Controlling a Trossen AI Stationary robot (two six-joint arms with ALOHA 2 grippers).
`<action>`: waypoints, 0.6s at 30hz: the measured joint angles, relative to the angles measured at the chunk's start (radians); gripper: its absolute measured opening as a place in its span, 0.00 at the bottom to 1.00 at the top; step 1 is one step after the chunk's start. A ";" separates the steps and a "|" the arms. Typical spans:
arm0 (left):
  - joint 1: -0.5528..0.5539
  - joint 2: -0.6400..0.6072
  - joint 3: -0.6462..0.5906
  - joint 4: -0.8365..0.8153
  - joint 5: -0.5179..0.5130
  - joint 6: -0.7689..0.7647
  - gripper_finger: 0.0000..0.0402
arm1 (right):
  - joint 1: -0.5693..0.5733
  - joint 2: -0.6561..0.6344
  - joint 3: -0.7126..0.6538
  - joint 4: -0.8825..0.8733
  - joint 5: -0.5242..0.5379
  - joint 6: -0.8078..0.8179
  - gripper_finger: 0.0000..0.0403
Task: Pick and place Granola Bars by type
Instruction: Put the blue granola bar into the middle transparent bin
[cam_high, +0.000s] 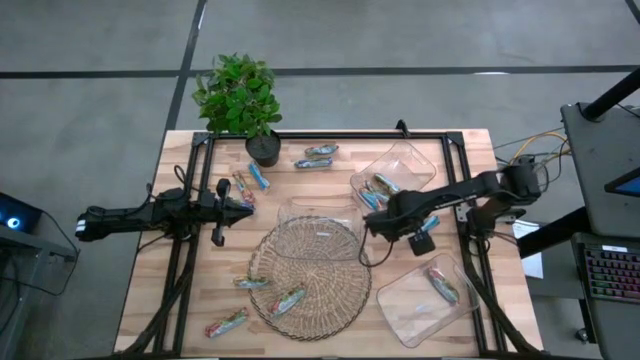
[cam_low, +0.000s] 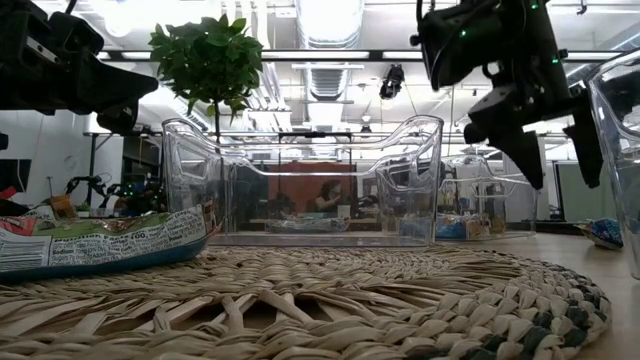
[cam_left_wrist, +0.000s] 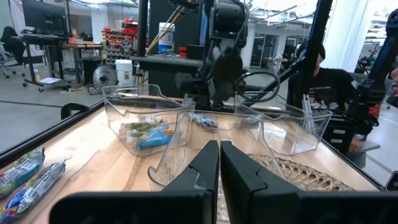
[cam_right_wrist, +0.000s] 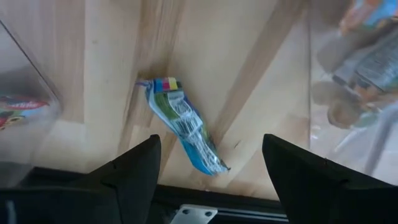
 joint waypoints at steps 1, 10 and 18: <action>0.000 0.000 0.000 0.000 0.000 0.000 0.00 | 0.001 0.009 -0.001 0.006 -0.002 0.000 0.67; 0.000 0.000 0.000 0.000 0.000 0.000 0.00 | 0.010 0.062 -0.021 0.032 -0.031 0.021 0.65; 0.000 0.000 0.000 0.000 0.000 0.000 0.00 | 0.017 0.067 -0.062 0.060 -0.071 0.033 0.64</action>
